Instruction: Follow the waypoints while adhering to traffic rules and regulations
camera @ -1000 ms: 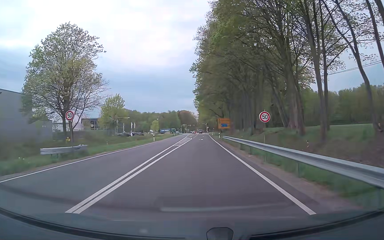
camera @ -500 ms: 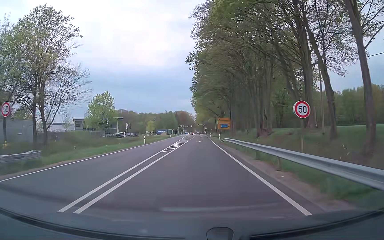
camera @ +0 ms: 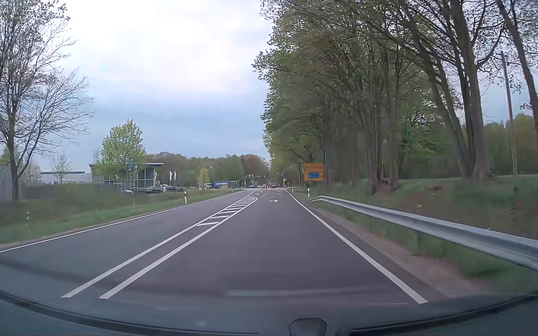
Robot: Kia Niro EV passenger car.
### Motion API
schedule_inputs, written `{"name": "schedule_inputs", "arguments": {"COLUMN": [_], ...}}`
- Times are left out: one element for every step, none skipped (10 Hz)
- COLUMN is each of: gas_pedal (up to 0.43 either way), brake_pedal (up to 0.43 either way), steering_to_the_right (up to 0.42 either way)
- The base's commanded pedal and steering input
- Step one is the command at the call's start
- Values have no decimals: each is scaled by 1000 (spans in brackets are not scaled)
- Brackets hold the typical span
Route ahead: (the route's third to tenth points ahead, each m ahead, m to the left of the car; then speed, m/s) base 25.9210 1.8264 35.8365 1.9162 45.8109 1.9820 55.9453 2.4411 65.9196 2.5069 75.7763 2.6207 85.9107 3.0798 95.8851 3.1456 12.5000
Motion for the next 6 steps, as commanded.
{"name": "schedule_inputs", "arguments": {"gas_pedal": [118, 118, 118, 118, 110, 98], "brake_pedal": [0, 0, 0, 0, 0, 0], "steering_to_the_right": [4, 4, 4, 2, 0, -3]}}
